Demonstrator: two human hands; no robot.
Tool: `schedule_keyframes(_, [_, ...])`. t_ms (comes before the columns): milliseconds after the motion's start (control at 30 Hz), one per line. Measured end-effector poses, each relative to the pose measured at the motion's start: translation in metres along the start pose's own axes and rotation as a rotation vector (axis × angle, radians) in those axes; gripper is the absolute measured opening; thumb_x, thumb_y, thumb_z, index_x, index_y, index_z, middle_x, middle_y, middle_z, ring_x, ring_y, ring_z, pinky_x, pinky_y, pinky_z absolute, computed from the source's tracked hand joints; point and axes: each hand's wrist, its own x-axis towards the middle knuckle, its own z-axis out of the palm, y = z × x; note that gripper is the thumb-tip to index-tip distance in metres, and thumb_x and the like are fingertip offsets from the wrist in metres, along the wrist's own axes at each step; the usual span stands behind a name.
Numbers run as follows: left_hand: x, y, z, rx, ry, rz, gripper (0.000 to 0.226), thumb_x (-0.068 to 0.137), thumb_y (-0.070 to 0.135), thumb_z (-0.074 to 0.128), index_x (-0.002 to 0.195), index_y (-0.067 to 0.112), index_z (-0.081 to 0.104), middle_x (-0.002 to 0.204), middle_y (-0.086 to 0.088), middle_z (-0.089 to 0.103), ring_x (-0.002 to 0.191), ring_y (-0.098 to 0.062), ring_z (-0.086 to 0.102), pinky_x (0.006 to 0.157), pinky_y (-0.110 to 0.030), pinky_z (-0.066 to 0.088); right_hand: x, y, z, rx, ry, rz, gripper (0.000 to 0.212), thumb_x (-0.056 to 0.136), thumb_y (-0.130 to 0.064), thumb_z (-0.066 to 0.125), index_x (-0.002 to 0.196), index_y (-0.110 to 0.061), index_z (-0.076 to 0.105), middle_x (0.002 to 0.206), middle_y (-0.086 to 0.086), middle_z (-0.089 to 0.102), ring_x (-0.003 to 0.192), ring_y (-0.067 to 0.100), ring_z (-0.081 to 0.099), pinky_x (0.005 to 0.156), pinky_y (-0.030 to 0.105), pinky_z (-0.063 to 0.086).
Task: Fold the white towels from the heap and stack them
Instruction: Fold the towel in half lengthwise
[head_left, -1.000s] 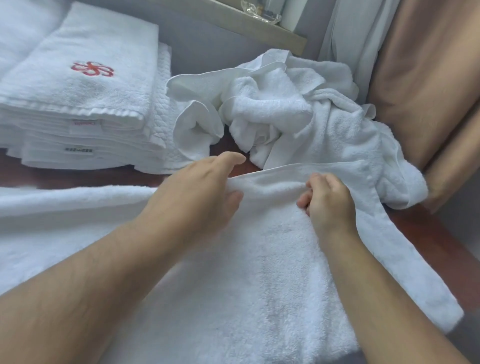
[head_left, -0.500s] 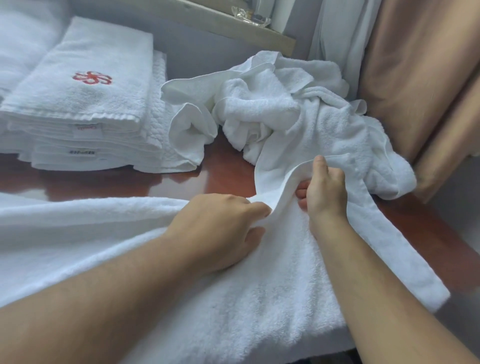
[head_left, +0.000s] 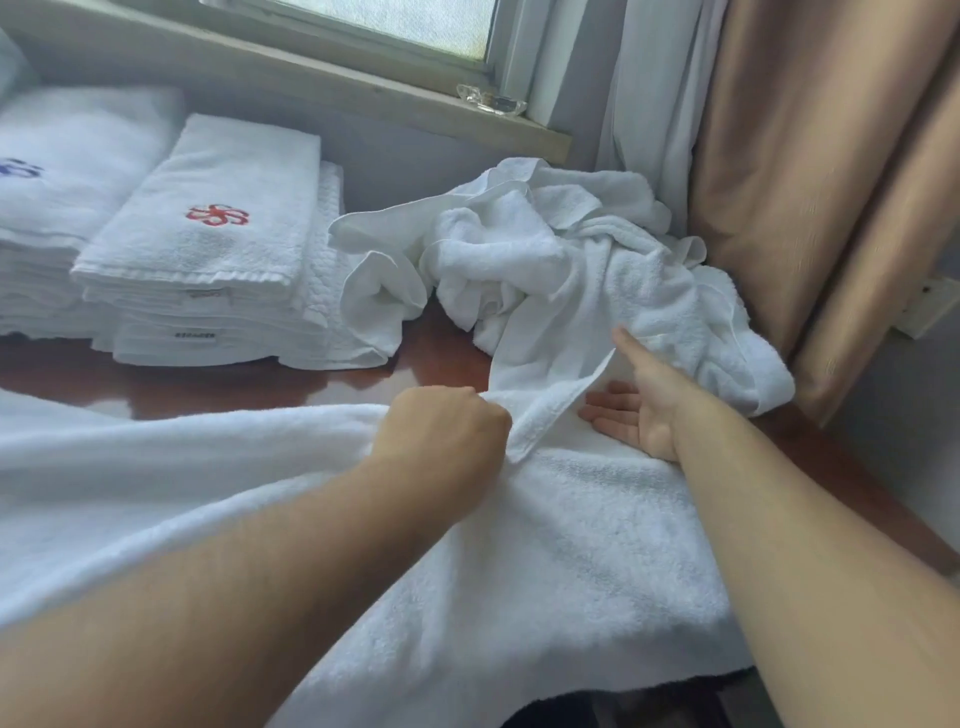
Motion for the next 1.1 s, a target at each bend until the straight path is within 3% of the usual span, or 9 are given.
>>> schedule_keyframes(100, [-0.008,0.008,0.012,-0.139,0.056,-0.146,0.025,0.088,0.013,0.053,0.105,0.026,0.065,0.070,0.005,0.044,0.071,-0.026,0.050,0.051,-0.030,0.025,0.012,0.004,0.004,-0.083,0.039,-0.066,0.050,0.087,-0.046,0.072,0.107,-0.001,0.063,0.073,0.012,0.076,0.068,0.027,0.077,0.050,0.031,0.057])
schedule_keyframes(233, [-0.022,0.006,0.031,-0.252,0.307,-0.135,0.019,0.084,0.028,0.054,0.097,0.024,0.068,0.078,0.002,0.065,0.073,-0.027,0.060,0.055,-0.031,0.036,0.016,0.013,0.001,0.028,0.076,-0.215,0.017,0.093,-0.012,0.052,0.103,-0.003,0.061,0.070,0.011,0.075,0.066,0.025,0.076,0.053,0.032,0.058])
schedule_keyframes(367, [-0.026,0.005,0.027,-0.314,0.555,0.013,0.019,0.076,0.020,0.051,0.078,0.018,0.069,0.060,0.001,0.056,0.056,-0.029,0.051,0.049,-0.032,0.038,0.004,0.030,0.000,0.156,0.266,-0.603,0.013,0.082,-0.020,0.057,0.079,-0.012,0.067,0.076,0.000,0.070,0.072,0.016,0.070,0.064,0.033,0.055])
schedule_keyframes(500, [-0.034,0.006,0.026,-0.413,0.636,0.069,0.019,0.076,0.019,0.049,0.077,0.020,0.068,0.061,0.000,0.058,0.055,-0.031,0.051,0.045,-0.034,0.040,-0.025,0.034,-0.001,0.004,0.451,-0.866,0.020,0.082,-0.025,0.052,0.066,-0.015,0.059,0.062,-0.008,0.061,0.058,-0.002,0.057,0.057,0.015,0.046])
schedule_keyframes(567, [-0.036,0.003,0.028,-0.436,0.535,0.082,0.027,0.074,0.026,0.048,0.084,0.026,0.073,0.065,0.003,0.065,0.057,-0.029,0.059,0.045,-0.032,0.046,-0.037,0.034,-0.012,-0.199,0.571,-0.854,0.025,0.077,-0.032,0.049,0.061,-0.013,0.051,0.054,-0.008,0.052,0.048,-0.003,0.051,0.047,0.012,0.037])
schedule_keyframes(700, [-0.038,0.003,0.029,-0.454,0.378,0.061,0.041,0.072,0.036,0.050,0.106,0.038,0.074,0.080,0.008,0.075,0.072,-0.023,0.069,0.055,-0.030,0.051,-0.049,0.052,-0.046,-0.409,0.498,-0.603,0.036,0.070,-0.042,0.051,0.060,-0.008,0.058,0.052,-0.003,0.058,0.060,0.024,0.057,0.058,0.034,0.042])
schedule_keyframes(767, [-0.034,0.002,0.032,-0.454,0.316,0.057,0.043,0.076,0.044,0.042,0.109,0.043,0.069,0.090,0.011,0.074,0.084,-0.017,0.068,0.063,-0.030,0.053,-0.053,0.067,-0.051,-0.441,0.554,-0.606,0.048,0.077,-0.050,0.049,0.060,-0.006,0.061,0.049,0.000,0.060,0.060,0.022,0.059,0.055,0.033,0.039])
schedule_keyframes(900, [-0.031,-0.002,0.029,-0.496,0.318,0.118,0.036,0.078,0.038,0.041,0.096,0.039,0.072,0.082,0.011,0.070,0.074,-0.017,0.065,0.055,-0.032,0.050,-0.049,0.071,-0.049,-0.406,0.690,-0.688,0.054,0.094,-0.045,0.049,0.053,-0.010,0.052,0.047,-0.007,0.059,0.046,0.005,0.051,0.049,0.023,0.035])
schedule_keyframes(1100, [-0.037,-0.004,0.021,-0.657,0.527,0.135,0.026,0.073,0.023,0.047,0.075,0.025,0.073,0.063,0.006,0.062,0.056,-0.022,0.056,0.043,-0.032,0.044,-0.060,0.075,-0.051,-0.148,0.754,-0.779,0.032,0.075,-0.025,0.052,0.056,-0.016,0.028,0.041,-0.012,0.027,0.041,0.008,0.025,0.038,0.021,0.022])
